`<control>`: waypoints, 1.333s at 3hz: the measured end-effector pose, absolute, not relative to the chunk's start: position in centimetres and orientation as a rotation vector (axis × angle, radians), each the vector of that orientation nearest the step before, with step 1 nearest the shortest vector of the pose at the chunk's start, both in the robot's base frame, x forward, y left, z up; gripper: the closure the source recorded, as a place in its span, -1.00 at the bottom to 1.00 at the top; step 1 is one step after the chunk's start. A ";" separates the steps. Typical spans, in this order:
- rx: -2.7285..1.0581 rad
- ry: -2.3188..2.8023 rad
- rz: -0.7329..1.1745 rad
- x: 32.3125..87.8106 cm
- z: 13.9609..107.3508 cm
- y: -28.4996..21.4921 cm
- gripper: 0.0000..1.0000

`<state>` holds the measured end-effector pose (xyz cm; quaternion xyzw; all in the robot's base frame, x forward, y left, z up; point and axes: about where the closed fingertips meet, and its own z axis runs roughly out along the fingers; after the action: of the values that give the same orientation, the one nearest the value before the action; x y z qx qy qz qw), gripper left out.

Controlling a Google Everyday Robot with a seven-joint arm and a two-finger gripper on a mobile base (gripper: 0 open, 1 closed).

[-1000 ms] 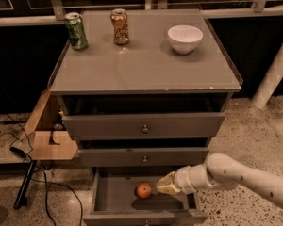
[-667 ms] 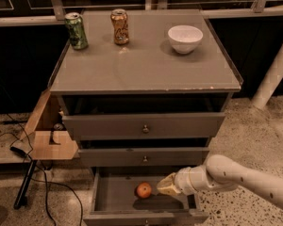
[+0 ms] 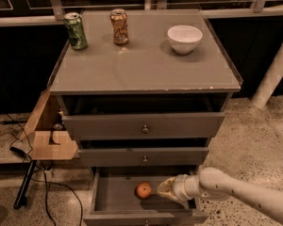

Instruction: Pick orange from bottom drawer and place on counter

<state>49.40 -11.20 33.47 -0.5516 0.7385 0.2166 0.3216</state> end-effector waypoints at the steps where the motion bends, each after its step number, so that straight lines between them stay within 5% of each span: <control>1: -1.477 1.915 0.540 49.4 32.5 -11.1 1.00; 2: -1.527 1.901 0.485 49.5 30.3 -11.1 1.00; 3: -1.559 1.876 0.434 50.5 27.8 -10.9 0.62; 4: -1.578 1.836 0.384 52.1 25.7 -10.7 0.00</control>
Offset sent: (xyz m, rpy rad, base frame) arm 0.0123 -0.0065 -0.0629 -0.1448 -0.1390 0.0497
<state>52.15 -10.67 25.67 -0.6059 0.7047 0.1475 0.3384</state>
